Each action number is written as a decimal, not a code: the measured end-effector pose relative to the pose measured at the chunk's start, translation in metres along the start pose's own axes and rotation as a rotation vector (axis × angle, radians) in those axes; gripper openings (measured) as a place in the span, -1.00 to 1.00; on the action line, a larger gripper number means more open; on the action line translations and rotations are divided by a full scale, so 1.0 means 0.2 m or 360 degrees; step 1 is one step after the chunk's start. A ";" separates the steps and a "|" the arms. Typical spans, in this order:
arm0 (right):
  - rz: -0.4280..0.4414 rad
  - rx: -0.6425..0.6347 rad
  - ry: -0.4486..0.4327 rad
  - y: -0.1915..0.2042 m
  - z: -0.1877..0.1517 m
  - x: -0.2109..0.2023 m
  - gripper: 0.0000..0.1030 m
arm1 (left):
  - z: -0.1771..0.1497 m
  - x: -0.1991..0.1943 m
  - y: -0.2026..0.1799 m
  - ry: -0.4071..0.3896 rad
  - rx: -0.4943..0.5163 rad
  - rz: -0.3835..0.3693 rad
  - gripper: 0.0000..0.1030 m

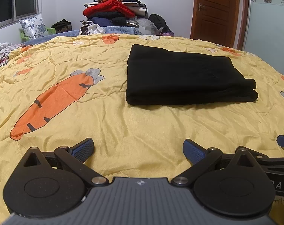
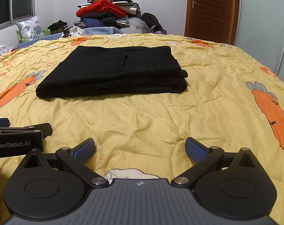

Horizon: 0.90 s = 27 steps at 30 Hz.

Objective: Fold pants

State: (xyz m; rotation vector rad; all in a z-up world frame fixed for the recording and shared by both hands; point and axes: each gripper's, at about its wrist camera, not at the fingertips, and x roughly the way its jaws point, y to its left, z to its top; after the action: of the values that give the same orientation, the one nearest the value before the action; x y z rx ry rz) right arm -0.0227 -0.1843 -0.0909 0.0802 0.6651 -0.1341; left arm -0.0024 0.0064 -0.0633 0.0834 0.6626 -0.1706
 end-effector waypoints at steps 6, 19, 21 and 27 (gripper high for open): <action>0.0000 0.0000 0.0000 0.00 0.00 0.00 1.00 | 0.00 0.00 0.00 -0.0003 -0.0002 0.0001 1.00; 0.0000 0.0000 0.0000 0.00 0.00 0.00 1.00 | 0.00 -0.01 -0.01 -0.0007 0.0000 0.0011 1.00; 0.0000 0.0001 0.0000 0.00 0.00 0.00 1.00 | -0.01 -0.01 0.00 -0.0008 -0.0001 0.0010 1.00; 0.0000 0.0001 0.0000 -0.01 0.00 0.00 1.00 | 0.00 -0.01 -0.01 -0.0001 0.0000 0.0007 1.00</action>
State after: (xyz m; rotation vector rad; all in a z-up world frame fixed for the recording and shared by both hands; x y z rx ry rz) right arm -0.0228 -0.1854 -0.0909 0.0807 0.6651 -0.1340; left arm -0.0046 0.0046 -0.0626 0.0846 0.6620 -0.1660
